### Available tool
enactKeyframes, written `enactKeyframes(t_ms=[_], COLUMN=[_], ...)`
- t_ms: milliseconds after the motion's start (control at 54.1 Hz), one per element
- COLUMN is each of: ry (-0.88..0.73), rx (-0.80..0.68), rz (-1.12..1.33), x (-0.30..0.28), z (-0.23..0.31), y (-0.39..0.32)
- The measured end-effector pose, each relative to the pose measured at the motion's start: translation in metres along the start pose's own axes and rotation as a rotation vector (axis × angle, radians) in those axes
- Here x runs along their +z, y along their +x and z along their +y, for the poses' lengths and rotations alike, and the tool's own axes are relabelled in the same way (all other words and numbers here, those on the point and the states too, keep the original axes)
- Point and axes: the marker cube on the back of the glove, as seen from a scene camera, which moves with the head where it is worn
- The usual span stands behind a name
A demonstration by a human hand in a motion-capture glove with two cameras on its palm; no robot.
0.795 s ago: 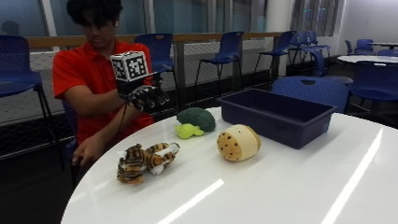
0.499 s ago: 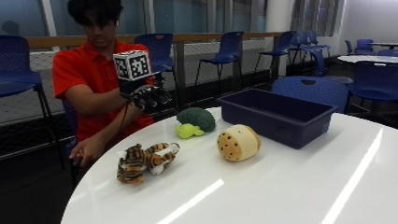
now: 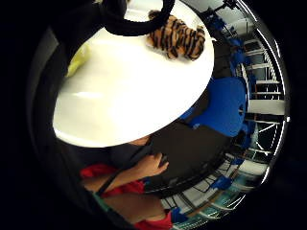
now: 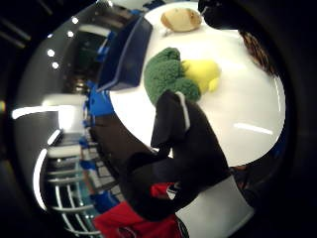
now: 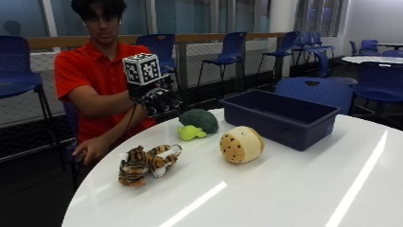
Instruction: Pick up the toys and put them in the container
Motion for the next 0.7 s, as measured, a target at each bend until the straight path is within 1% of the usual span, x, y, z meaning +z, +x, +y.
enactKeyframes(t_ms=[444, 703], ry=[-0.003, -0.016], rx=[-0.03, -0.087], rz=[-0.029, -0.03], x=[0.011, 0.031], z=[-0.007, -0.03], y=[-0.008, -0.03])
